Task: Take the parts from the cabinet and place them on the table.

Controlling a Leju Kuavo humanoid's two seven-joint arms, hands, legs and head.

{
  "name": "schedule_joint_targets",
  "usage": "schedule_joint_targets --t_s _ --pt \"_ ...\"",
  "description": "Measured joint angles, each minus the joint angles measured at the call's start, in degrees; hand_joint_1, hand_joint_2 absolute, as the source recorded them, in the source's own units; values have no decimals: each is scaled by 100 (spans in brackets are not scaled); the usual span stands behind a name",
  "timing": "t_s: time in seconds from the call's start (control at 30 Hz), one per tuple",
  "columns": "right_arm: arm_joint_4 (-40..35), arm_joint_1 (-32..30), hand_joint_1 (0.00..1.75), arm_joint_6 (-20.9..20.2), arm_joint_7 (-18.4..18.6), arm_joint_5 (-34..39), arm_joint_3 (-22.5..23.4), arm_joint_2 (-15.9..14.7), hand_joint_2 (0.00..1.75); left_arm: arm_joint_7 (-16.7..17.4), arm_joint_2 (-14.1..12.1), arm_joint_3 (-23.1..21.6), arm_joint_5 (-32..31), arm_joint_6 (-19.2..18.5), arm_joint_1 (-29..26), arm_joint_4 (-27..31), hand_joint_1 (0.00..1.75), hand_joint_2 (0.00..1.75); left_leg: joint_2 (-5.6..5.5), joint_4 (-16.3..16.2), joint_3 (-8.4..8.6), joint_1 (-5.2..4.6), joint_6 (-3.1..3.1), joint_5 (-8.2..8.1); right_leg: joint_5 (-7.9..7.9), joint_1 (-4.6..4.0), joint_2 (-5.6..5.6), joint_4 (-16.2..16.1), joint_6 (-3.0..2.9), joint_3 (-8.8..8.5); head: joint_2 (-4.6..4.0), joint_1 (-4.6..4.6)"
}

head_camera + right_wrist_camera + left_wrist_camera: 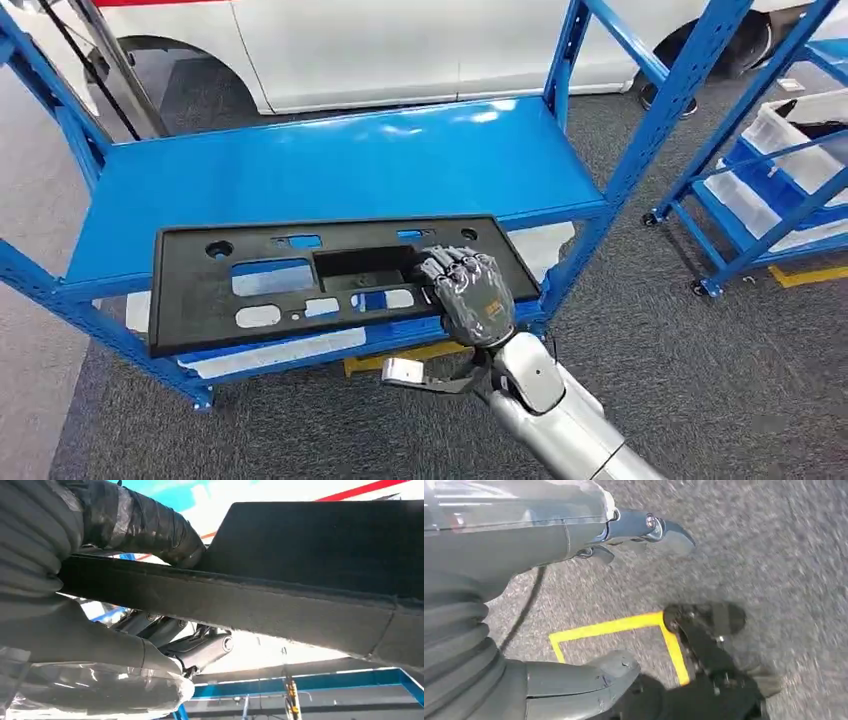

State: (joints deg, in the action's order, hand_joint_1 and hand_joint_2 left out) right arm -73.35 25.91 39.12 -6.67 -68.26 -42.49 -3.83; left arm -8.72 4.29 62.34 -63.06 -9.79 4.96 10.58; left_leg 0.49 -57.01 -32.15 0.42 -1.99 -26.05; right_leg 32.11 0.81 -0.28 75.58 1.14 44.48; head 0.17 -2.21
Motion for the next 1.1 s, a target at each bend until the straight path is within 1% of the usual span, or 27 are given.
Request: schedule_joint_targets --t_s 0.03,0.07,0.1,0.13,0.17,0.2,0.3,0.33,0.37,0.4,0.47,0.5,0.53,0.57,0.6,0.63,0.67,0.7,0.8,0.83,0.87,0.9,0.97,1.0,1.03,1.07,1.1 --pt "20 -3 175 -4 -2 32 -9 -7 175 -4 0 -2 -4 2 -5 0 0 175 10 -3 -85 -8 5 58 -164 -1 0 143 -5 -42 0 0" --pt "37 -2 175 -7 -2 55 -15 -9 175 -7 0 -2 -9 0 -7 0 0 175 22 -8 -156 -16 13 109 -383 -4 -1 59 -23 -183 0 0" --pt "44 -2 175 -7 -2 70 -17 -11 175 -18 0 -2 -11 -4 -7 0 0 175 84 -13 -216 -29 16 151 -551 -12 -14 -238 -55 -441 -2 2" --pt "44 3 175 -13 -2 74 -22 -11 175 -31 0 -2 -9 -13 -9 -2 0 175 97 -17 -252 -39 26 187 -600 -30 -84 -758 -108 -843 0 0" --pt "31 19 175 -39 -2 81 -28 -7 175 -31 11 -2 -9 -20 -12 -2 0 175 132 -31 -255 -44 42 213 -458 -78 -284 -1330 -176 -1262 0 -2" --pt "11 49 175 -96 9 85 -35 7 175 -31 24 -2 -7 -26 -25 -2 0 175 162 -47 -278 -74 76 234 -291 -138 -426 -1710 -215 -1474 0 0" --pt "-22 83 175 -212 50 102 -46 4 175 -31 22 -2 0 -44 -2 -2 0 175 357 -29 -257 -45 174 291 -317 -170 -253 -1763 -282 -1417 0 0" --pt "-22 77 175 -214 50 116 -48 7 175 -31 20 -2 0 -44 1 -2 0 175 350 -58 -274 -58 220 277 -399 -103 -197 -1826 -330 -1429 0 0" --pt "-20 85 175 -208 50 133 -55 4 175 -31 6 -2 0 -44 1 0 0 175 185 -179 -332 -32 263 145 -444 -93 -166 -1838 -358 -1399 -2 0" --pt "-15 87 175 -197 48 148 -57 4 175 -39 6 -2 0 -46 -5 -2 0 175 62 -487 -445 -24 281 -126 -480 -84 -111 -1836 -402 -1353 0 -9" --pt "-7 80 175 -197 39 173 -77 7 175 -44 4 -2 2 -70 -33 -2 0 175 -9 -1424 -805 -6 316 -643 -547 -90 7 -1826 -414 -1264 0 -7" --pt "-2 78 175 -214 43 175 -83 7 175 -39 6 -2 2 -66 -34 -2 0 175 -9 -1769 -935 -3 330 -758 -573 -92 65 -1811 -406 -1218 -2 -4" --pt "-4 76 175 -234 50 173 -87 7 175 -39 4 -2 2 -66 -31 -2 0 175 -9 -1866 -950 4 335 -727 -593 -91 130 -1792 -397 -1180 0 -4" --pt "-4 77 175 -260 52 168 -96 7 175 -37 4 -2 4 -68 -26 -2 0 175 -14 -1689 -823 11 334 -572 -604 -88 190 -1766 -385 -1149 0 -7" --pt "-7 77 175 -284 63 166 -105 7 175 -33 2 -2 7 -74 -19 0 0 175 -32 -1239 -553 16 327 -321 -610 -83 262 -1735 -375 -1127 0 -4" --pt "-20 79 175 -315 68 166 -107 7 175 -26 0 -2 7 -74 -16 0 0 175 -107 -709 -255 21 311 -99 -607 -78 320 -1702 -368 -1110 0 -7" --pt "-22 78 175 -317 68 168 -107 7 175 -24 -13 0 9 -74 -22 0 0 175 -360 -216 -5 32 277 -29 -600 -58 364 -1671 -350 -1083 0 -4" --pt "-22 87 175 -295 63 179 -107 7 175 -26 -24 -2 9 -76 -28 -2 0 175 -530 -126 115 49 265 -101 -617 -77 417 -1644 -313 -1027 0 -4" --pt "-18 77 175 -288 52 243 -109 7 175 -37 -31 -2 13 -92 -32 0 0 175 -376 -75 75 18 236 -93 -689 -42 596 -1664 -196 -976 0 -4" --pt "-24 79 175 -313 68 242 -107 7 175 -31 -24 -2 15 -90 -25 -2 0 175 -307 -6 90 69 182 -51 -701 -78 651 -1666 -154 -954 0 -4" --pt "-42 75 175 -328 74 242 -105 7 175 -26 -20 -2 15 -94 -9 0 0 175 -206 27 98 86 139 -21 -629 -76 429 -1562 -141 -925 -2 -4" --pt "-53 96 175 -345 94 242 -105 7 175 -24 -20 -2 17 -94 -7 0 0 175 -152 35 87 83 95 -15 -445 -86 227 -1332 -126 -796 0 22" --pt "-72 91 175 -372 109 238 -105 7 175 -24 -20 0 17 -92 -16 0 0 175 -1 34 72 70 71 -15 -4 -44 103 -466 -80 -383 0 17" --pt "-72 78 175 -396 122 238 -105 7 175 -22 -26 0 15 -92 -17 0 0 175 76 31 63 68 71 -15 131 -21 89 -65 -54 -187 0 20" --pt "-70 60 175 -404 129 240 -105 0 175 -22 -31 0 15 -94 -17 0 0 175 151 29 61 68 72 -15 126 3 82 107 -35 -107 0 17" --pt "-70 47 175 -409 131 240 -105 -4 175 -22 -31 0 15 -98 -15 0 0 175 223 26 66 69 77 -19 -16 20 60 -26 -20 -176 -2 20" --pt "-70 48 175 -411 140 240 -103 -4 175 -22 -31 0 15 -103 -8 0 0 175 283 16 70 70 91 -28 -234 36 27 -377 -14 -364 0 17"
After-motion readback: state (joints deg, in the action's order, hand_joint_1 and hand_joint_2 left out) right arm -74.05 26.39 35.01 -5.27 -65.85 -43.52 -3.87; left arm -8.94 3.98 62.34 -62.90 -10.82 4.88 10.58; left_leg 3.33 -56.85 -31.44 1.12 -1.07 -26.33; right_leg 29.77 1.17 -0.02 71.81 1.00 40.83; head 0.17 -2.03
